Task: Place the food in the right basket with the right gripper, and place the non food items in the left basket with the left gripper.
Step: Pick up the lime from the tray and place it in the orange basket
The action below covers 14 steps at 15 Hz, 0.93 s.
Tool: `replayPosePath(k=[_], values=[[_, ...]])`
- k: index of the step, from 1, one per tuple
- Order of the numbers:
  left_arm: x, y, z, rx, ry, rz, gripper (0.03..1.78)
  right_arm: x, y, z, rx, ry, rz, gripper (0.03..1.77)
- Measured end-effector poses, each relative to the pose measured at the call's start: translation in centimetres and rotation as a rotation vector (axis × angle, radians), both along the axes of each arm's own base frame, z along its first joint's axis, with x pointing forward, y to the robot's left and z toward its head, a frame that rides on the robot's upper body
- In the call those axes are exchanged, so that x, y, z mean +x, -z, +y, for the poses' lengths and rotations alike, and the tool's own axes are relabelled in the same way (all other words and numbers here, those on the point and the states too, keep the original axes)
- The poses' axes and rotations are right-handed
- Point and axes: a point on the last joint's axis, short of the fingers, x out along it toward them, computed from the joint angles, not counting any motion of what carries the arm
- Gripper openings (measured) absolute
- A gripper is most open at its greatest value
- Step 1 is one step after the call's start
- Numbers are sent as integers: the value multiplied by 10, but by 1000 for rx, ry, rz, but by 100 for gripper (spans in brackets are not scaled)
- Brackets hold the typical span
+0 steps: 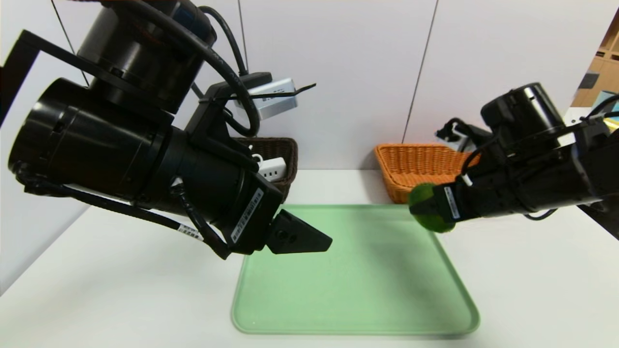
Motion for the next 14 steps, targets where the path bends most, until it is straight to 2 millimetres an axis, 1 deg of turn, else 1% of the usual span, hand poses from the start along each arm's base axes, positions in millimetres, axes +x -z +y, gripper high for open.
replayPosePath(k=[1,3,5,7,10,14], values=[[0,0,0,0,0,1,169,2,-13,-5,16,17,-46,100],[0,1,0,1,0,2,169,10,-30,-15,35,57,-109,100],[1,1,-1,4,1,3,169,25,-43,-25,49,107,-161,100],[1,2,-2,7,0,4,169,45,-51,-34,69,152,-237,100],[2,1,-1,6,-1,1,169,75,-49,-41,67,212,-329,100],[2,2,-2,8,-3,4,169,112,-28,-47,-12,332,-321,100]])
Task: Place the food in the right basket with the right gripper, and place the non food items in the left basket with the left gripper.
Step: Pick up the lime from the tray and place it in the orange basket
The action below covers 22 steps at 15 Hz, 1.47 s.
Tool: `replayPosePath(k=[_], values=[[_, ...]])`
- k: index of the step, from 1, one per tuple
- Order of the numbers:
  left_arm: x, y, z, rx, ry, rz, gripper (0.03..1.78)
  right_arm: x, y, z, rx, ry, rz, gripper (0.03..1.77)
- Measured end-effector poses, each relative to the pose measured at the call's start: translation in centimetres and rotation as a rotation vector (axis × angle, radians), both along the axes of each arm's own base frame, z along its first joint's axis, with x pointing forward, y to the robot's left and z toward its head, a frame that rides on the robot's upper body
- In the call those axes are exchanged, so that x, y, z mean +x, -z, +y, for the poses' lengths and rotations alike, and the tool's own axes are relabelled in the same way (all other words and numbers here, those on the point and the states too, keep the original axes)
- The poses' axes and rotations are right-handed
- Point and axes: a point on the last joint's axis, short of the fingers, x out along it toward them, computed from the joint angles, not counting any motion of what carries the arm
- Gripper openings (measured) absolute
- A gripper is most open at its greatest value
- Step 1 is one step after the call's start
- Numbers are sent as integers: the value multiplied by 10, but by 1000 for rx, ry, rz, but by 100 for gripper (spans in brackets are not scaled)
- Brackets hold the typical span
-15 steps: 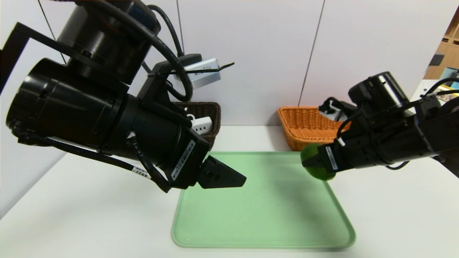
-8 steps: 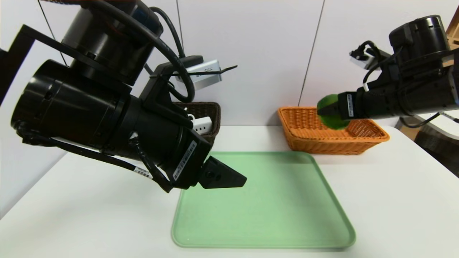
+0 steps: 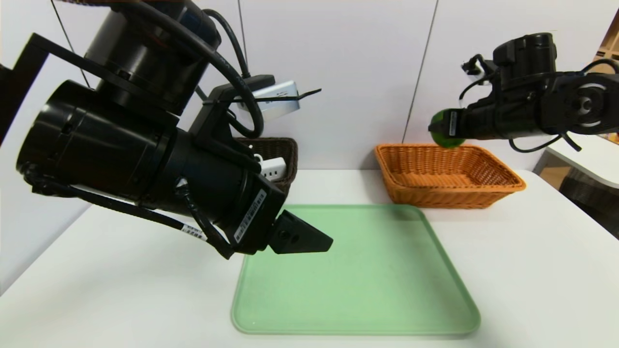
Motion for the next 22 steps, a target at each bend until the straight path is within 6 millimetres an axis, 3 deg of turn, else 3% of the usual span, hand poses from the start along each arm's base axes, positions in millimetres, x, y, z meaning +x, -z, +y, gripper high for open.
replayPosePath(k=[9,11,18,22], values=[[3,4,-2,11,-7,12,169,47,59,-19,-24,67,119,99],[4,5,-3,13,-7,14,169,51,65,-20,-24,69,134,115],[5,5,-3,15,-9,13,169,52,64,-21,-22,67,136,148],[5,4,-1,10,-17,10,169,35,45,-19,-21,54,154,157]])
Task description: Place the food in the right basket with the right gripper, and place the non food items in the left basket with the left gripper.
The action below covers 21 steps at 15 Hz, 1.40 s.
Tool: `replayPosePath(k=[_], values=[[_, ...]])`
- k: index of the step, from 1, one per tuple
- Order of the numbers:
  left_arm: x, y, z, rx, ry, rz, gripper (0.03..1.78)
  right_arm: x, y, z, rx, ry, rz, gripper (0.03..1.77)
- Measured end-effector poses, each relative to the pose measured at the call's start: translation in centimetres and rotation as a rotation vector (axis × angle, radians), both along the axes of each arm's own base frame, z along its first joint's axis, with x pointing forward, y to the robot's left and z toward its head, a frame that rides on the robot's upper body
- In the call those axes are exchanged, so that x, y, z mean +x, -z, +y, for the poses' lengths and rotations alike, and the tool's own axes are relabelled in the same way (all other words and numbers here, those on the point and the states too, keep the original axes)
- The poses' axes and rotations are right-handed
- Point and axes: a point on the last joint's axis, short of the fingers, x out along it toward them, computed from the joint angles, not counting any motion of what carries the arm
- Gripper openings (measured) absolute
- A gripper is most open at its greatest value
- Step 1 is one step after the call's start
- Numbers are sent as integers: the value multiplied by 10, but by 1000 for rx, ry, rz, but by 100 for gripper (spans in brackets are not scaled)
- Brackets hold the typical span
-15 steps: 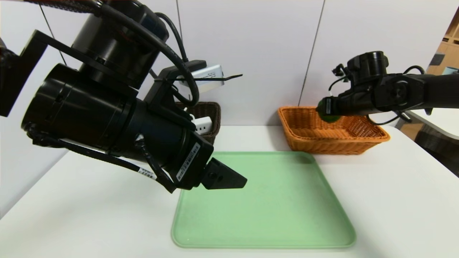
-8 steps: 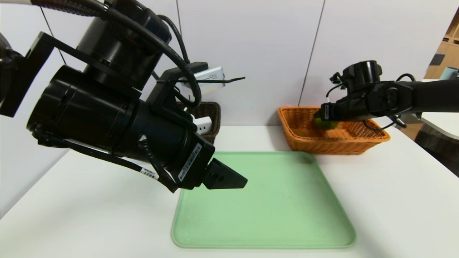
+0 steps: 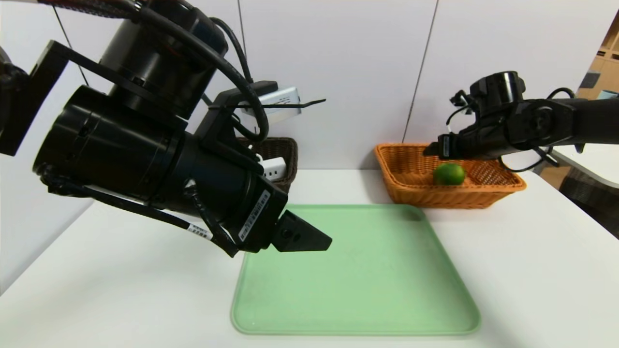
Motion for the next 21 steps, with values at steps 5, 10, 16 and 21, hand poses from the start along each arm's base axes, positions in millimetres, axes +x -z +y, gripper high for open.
replayPosePath(k=[5,10,16,21], values=[[5,-3,5,-23,-28,-18,169,-38,-40,1,29,-46,-2,164],[-1,-11,13,-38,-45,-47,169,-103,-88,1,47,-85,-22,167],[1,-14,30,-28,-129,-70,169,-194,-102,7,49,-169,-23,169],[8,-2,48,22,-348,-41,169,-239,-89,10,55,-234,-6,169]])
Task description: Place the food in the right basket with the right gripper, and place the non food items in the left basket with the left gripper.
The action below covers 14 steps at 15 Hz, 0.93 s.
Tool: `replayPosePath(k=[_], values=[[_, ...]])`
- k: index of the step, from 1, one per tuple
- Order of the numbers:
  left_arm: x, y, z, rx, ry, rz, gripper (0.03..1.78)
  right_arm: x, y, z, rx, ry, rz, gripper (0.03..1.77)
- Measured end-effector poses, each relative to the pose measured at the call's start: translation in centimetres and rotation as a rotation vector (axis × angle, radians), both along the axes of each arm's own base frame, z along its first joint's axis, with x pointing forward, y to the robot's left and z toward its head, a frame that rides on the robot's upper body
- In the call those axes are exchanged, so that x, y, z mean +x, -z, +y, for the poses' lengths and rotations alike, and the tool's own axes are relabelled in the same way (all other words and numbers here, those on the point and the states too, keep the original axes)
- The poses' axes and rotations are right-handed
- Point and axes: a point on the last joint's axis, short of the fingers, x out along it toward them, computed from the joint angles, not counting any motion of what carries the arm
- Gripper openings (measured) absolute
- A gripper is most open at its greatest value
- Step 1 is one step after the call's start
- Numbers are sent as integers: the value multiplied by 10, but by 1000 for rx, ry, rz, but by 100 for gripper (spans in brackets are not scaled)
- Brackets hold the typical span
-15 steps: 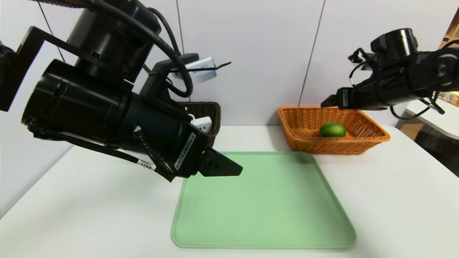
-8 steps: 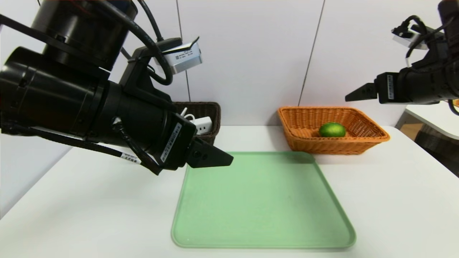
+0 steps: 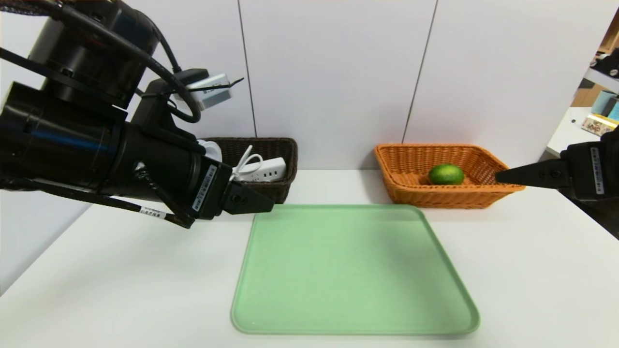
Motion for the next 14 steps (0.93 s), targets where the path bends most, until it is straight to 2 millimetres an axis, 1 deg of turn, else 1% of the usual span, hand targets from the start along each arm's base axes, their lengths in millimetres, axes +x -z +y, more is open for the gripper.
replayPosePath(k=[4,6,9,11,14], values=[[-5,-5,9,-64,-220,20,169,-23,4,-4,5,-12,-15,169],[-11,-7,17,-60,-298,-4,169,-36,4,-8,8,-11,-33,169],[-26,-5,38,-27,-408,-46,169,-61,8,-17,12,-8,-66,169],[-40,-2,55,-18,-458,-63,169,-80,11,-23,15,-8,-94,169],[-67,4,85,-22,-545,-87,169,-106,17,-31,19,-10,-123,169]])
